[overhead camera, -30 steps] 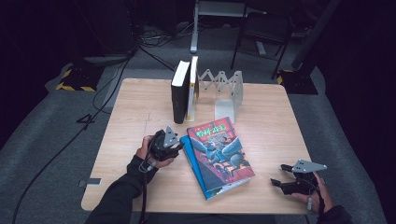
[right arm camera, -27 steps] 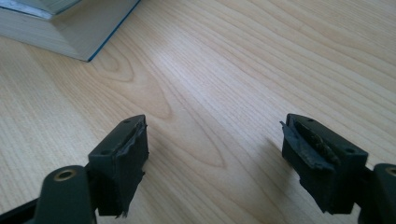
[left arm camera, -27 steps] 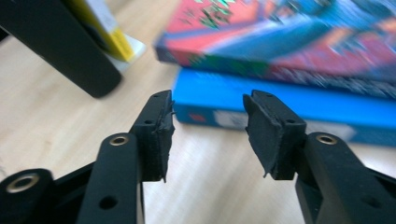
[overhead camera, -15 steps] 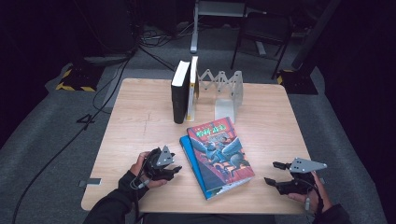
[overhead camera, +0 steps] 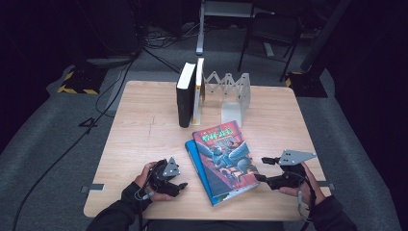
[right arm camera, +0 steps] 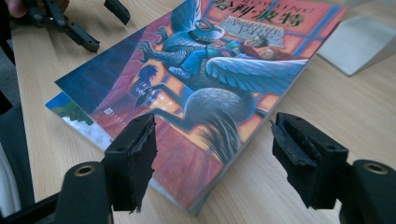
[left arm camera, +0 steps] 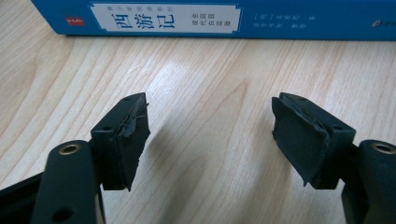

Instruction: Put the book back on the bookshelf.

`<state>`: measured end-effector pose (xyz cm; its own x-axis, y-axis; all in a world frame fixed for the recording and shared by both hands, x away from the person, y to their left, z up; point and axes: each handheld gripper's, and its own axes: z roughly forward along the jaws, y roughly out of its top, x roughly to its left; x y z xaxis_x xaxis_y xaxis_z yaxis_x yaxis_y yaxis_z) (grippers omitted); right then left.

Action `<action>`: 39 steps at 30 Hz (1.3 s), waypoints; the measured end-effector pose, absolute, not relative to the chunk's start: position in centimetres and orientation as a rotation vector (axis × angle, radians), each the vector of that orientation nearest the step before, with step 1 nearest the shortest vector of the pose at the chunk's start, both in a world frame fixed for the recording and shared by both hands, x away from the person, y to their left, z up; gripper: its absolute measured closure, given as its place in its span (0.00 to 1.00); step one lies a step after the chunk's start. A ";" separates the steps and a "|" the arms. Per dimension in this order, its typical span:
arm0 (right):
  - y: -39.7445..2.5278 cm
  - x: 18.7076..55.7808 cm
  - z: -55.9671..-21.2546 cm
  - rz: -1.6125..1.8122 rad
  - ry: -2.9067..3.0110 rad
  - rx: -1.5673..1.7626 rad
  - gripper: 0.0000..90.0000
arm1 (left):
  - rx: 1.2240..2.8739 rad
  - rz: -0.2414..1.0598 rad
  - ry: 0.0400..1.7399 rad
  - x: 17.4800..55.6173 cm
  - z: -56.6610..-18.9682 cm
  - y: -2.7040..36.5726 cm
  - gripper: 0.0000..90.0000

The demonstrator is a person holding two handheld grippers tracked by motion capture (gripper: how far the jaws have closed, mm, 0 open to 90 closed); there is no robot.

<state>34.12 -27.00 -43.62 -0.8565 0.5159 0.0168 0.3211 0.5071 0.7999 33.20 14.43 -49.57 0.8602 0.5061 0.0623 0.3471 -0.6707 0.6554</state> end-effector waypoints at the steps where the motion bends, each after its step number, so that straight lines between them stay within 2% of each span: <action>1: -26.7 34.4 -43.8 1.260 2.539 0.714 0.32 | 2.363 0.294 0.625 33.2 -49.7 14.6 0.28; 5: -25.7 35.4 -44.7 1.241 2.607 0.742 0.27 | 2.317 0.248 0.682 33.2 -50.1 14.9 0.26; 10: -25.1 36.6 -46.2 1.215 2.694 0.787 0.18 | 2.307 0.253 0.684 33.5 -50.4 14.9 0.17; 13: -25.1 37.0 -46.4 1.231 2.717 0.801 0.17 | 2.342 0.237 0.676 33.9 -50.1 14.6 0.17; 16: -25.1 37.5 -46.7 1.256 2.739 0.822 0.15 | 2.350 0.285 0.685 34.2 -49.6 14.2 0.19; 23: -24.7 36.9 -46.3 1.205 2.707 0.751 0.17 | 2.262 0.346 0.717 35.1 -48.3 13.6 0.21; 25: -24.6 36.5 -46.0 1.182 2.695 0.716 0.22 | 2.264 0.374 0.718 35.3 -48.1 13.4 0.22; 32: -23.2 35.0 -44.9 1.059 2.657 0.556 0.27 | 2.238 0.392 0.735 36.6 -47.8 13.1 0.22; 39: -22.8 36.4 -44.7 1.104 2.663 0.587 0.26 | 2.207 0.422 0.714 37.4 -47.4 12.4 0.22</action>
<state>36.43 -22.83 -44.72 -0.9015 0.4317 -0.0311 0.2830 0.6423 0.7123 37.37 12.45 -47.40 0.7885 0.6108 0.0725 0.3581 -0.5517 0.7532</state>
